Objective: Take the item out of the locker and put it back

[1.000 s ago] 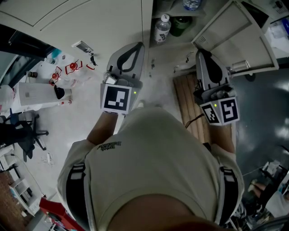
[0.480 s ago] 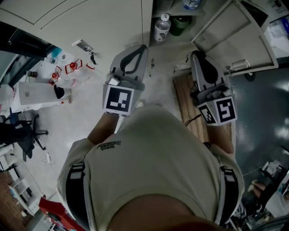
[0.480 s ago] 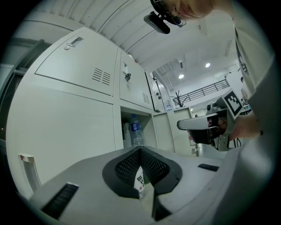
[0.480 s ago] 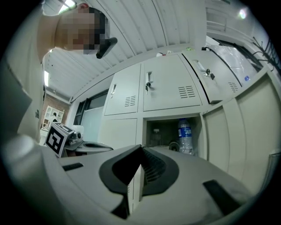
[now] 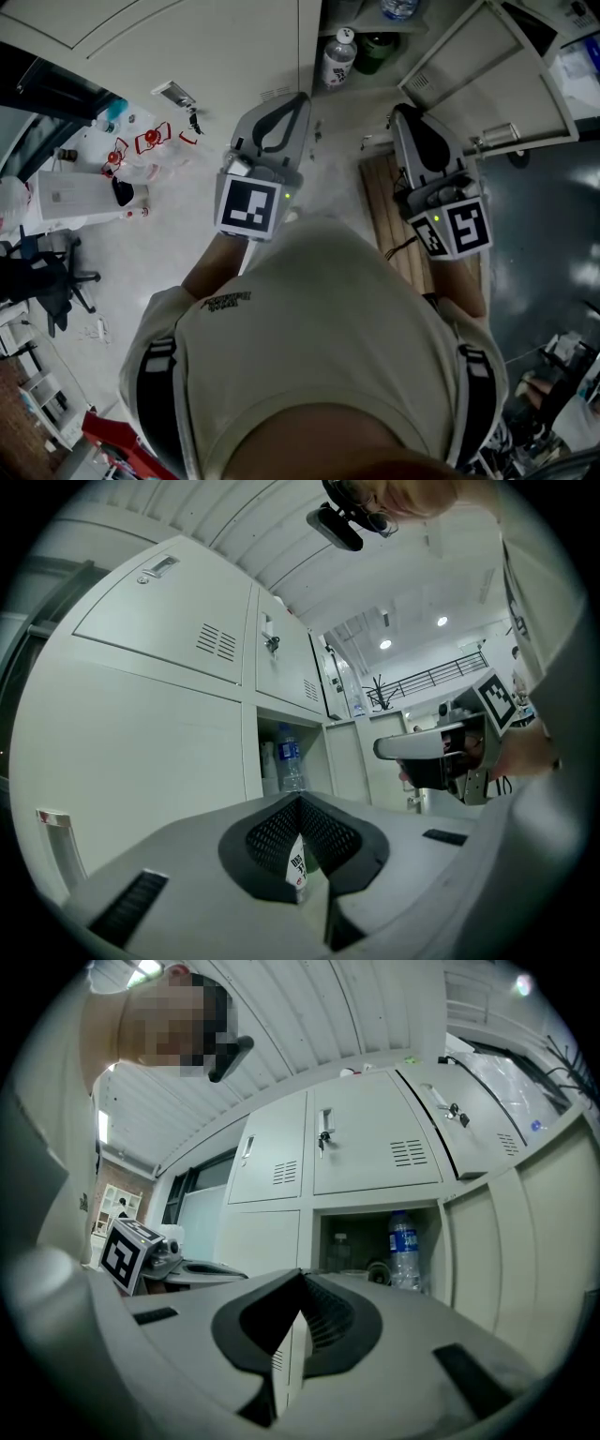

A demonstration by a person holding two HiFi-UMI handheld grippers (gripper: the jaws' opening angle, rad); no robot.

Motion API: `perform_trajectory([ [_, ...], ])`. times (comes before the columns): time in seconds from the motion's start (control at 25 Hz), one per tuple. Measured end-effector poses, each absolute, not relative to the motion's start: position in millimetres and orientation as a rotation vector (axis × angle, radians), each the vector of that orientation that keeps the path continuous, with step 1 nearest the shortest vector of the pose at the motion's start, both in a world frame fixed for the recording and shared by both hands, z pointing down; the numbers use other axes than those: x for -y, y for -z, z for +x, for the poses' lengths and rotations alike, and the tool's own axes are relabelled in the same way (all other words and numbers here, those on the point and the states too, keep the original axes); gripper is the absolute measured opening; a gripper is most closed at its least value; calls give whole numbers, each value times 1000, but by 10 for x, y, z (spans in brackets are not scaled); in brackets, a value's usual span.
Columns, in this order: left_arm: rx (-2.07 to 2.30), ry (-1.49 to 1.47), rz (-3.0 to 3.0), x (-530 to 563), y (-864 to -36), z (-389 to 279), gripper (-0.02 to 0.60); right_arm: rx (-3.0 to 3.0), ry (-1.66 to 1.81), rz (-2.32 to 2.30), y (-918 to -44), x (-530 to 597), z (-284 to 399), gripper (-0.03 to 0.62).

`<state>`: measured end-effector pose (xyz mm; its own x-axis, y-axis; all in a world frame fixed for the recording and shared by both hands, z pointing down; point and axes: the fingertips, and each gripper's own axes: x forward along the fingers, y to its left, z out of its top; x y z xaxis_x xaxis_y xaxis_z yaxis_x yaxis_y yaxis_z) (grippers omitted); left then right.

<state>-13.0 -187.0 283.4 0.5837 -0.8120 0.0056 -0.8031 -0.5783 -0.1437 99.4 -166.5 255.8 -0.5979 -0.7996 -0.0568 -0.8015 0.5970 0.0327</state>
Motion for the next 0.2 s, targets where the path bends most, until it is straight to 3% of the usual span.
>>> perform_trajectory([
  [0.2,-1359,103,-2684,1880,-2828,-134,14,-2782,-86,-1394,-2574,1684,962,2],
])
